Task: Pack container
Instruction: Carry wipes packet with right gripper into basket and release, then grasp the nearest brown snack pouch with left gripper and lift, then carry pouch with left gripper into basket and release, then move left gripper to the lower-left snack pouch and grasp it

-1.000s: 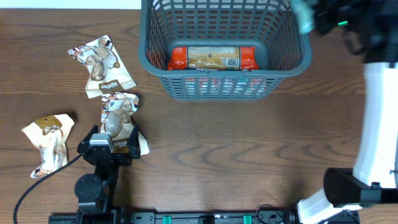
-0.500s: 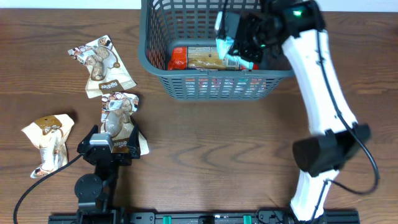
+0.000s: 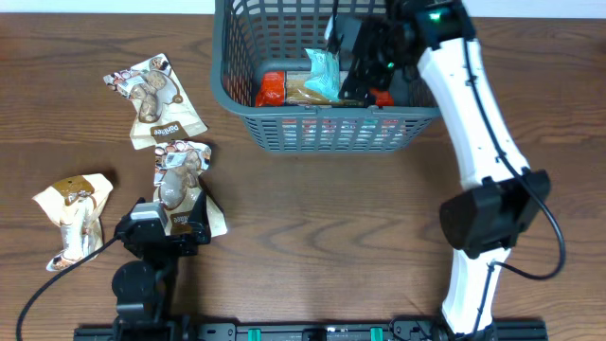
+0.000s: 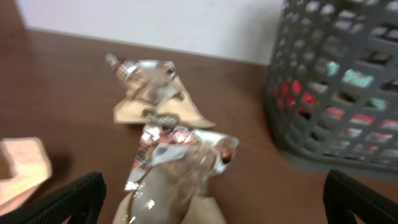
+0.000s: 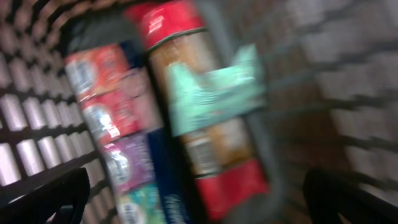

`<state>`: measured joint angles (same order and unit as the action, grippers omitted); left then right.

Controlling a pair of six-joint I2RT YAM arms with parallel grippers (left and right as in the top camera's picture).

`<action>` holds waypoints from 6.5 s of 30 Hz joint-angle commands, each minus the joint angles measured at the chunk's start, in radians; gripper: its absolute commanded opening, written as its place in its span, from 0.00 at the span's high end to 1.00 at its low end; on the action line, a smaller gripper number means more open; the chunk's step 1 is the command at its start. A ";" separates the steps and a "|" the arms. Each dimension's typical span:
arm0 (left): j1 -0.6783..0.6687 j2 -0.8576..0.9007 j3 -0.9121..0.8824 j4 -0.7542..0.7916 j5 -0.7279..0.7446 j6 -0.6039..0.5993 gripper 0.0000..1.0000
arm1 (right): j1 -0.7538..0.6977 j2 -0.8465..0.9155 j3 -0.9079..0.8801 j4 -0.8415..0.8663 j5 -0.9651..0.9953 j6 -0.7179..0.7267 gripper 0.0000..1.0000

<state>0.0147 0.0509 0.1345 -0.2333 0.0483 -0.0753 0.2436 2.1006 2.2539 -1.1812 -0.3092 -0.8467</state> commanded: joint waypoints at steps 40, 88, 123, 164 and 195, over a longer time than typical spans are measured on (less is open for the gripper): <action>0.019 1.564 1.172 -0.775 -0.108 0.037 0.01 | -0.621 -0.174 -0.487 0.119 0.014 0.592 0.01; -0.008 1.448 1.506 -0.759 -0.056 0.029 0.94 | -0.622 -0.174 -0.487 0.102 0.018 0.569 0.01; -0.513 1.992 1.909 -0.477 -0.056 0.853 0.67 | -0.623 -0.174 -0.487 0.124 0.025 0.561 0.01; 0.305 1.226 1.401 -1.002 -0.303 0.095 0.01 | -0.622 -0.174 -0.487 0.117 0.025 0.561 0.01; 0.620 1.367 0.892 -0.631 -0.172 0.396 0.02 | -0.622 -0.174 -0.487 0.150 0.025 0.546 0.01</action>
<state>0.6090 1.3815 1.0233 -0.8730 -0.1123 0.2939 -0.3847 1.9312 1.7714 -1.0340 -0.2829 -0.2844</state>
